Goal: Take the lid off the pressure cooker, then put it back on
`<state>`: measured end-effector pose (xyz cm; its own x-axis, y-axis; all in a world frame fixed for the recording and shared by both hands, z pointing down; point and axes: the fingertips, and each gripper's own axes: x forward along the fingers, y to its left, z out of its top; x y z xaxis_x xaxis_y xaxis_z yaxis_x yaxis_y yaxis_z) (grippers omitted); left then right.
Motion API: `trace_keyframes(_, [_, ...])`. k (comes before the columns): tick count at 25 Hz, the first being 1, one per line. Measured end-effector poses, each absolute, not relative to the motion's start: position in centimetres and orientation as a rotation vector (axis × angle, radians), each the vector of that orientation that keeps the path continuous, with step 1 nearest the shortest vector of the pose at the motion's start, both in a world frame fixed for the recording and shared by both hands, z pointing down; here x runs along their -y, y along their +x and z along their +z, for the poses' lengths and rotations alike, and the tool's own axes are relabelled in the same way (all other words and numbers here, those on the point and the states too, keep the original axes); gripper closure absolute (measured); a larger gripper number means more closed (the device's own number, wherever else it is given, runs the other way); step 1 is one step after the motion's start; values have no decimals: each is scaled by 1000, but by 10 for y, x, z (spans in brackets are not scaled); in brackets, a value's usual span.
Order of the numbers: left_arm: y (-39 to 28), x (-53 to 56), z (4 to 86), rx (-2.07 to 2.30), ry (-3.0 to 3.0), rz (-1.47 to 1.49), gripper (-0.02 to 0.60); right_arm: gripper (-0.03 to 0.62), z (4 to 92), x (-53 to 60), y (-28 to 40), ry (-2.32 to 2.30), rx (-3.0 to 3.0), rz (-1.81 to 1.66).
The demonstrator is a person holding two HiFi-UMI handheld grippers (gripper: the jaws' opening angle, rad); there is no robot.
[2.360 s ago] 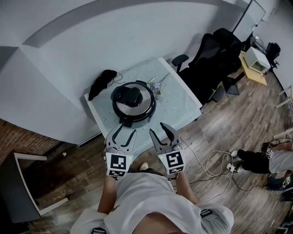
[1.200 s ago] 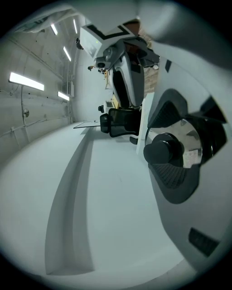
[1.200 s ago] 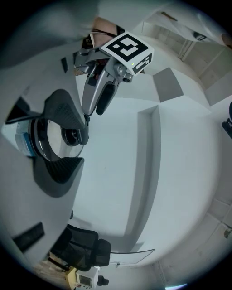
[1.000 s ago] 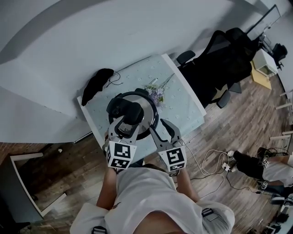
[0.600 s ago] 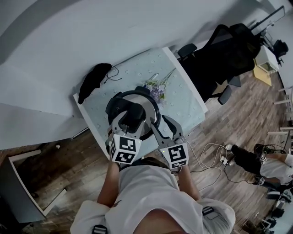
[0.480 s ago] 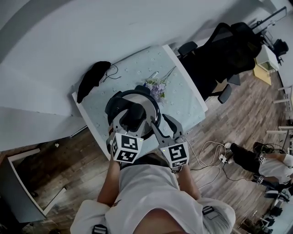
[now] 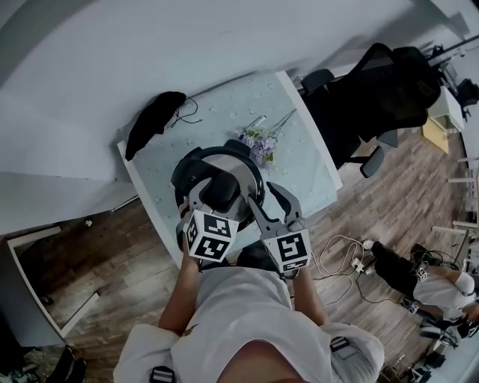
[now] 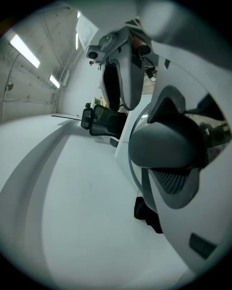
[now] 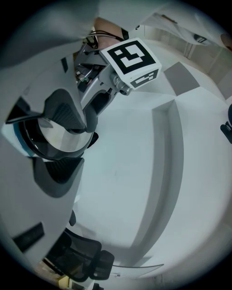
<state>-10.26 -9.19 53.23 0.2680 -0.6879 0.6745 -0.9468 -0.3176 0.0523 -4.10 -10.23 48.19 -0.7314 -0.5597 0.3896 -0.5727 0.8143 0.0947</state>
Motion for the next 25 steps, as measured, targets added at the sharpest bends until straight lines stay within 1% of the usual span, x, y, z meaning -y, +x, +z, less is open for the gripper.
trace_keyframes(11, [-101,98,536,1541,1951,773,284,395,483,120,-50,525,2706,18])
trace_keyframes(13, [-103,98,535,1561,1948,744,304,396,483,121,-53,471,2721,18])
trace_keyframes(16, [-104,99,535,1569,1947,728,307,396,481,123,-57,405,2737,8])
trace_keyframes(25, [-104,99,534,1545,1962,734,307,398,477,133,-56,380,2746,9])
